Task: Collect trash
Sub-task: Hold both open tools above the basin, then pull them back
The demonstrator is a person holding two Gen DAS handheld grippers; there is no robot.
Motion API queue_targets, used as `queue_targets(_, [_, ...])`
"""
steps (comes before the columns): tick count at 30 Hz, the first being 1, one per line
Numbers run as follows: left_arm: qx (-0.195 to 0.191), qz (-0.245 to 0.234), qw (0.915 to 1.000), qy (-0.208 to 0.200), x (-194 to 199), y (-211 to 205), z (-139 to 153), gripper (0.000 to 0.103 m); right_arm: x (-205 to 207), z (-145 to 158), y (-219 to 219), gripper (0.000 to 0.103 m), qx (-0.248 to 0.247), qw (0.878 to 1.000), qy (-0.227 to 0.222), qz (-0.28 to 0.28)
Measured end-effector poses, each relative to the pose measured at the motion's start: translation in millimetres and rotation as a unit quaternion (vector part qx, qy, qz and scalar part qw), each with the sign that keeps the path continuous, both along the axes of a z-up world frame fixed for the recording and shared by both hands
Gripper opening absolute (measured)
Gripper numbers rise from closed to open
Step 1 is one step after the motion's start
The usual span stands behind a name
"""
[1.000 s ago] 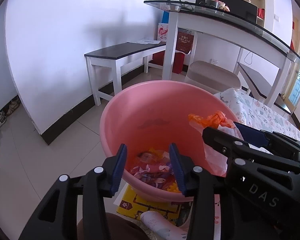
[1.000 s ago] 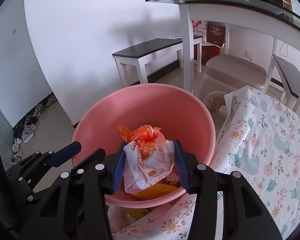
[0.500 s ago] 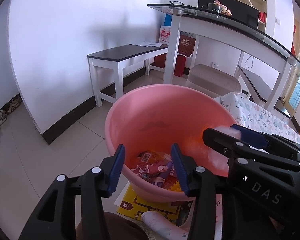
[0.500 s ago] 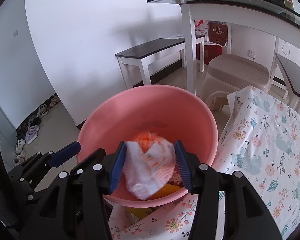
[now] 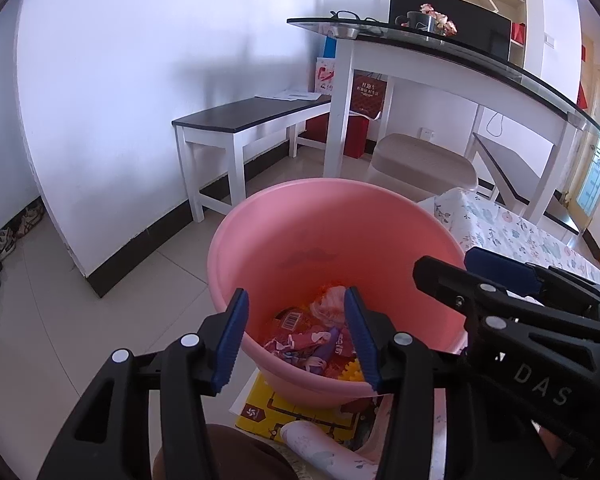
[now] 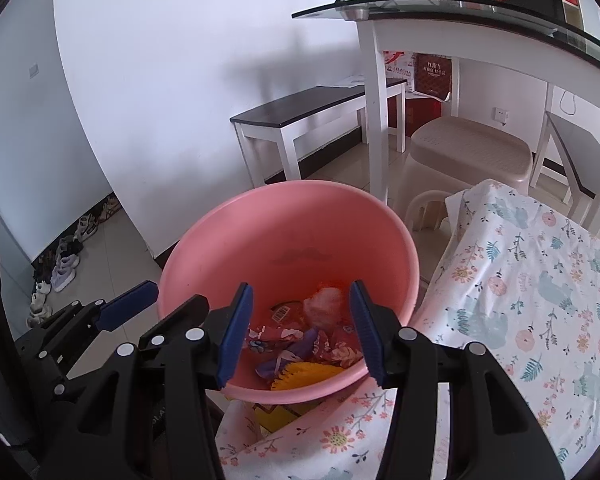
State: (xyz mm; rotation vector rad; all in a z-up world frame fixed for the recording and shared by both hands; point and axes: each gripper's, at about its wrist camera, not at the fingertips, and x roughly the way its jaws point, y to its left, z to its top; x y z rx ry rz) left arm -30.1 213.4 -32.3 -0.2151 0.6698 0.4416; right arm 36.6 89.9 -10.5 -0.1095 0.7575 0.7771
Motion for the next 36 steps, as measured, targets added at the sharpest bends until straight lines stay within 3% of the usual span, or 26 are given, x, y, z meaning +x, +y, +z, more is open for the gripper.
queue_targets(23, [0.017,0.009,0.9998,-0.003,-11.0,-6.9,12.8,0.051,-10.7,13.3,-19.8,0.051,0.010,1.000,-0.017,-0.012])
queue_targets(36, [0.003,0.016,0.9998,-0.006,-14.8,-0.2,17.1,0.052,-16.3,8.7,-20.9,0.051,-0.008,1.000,-0.022,-0.016])
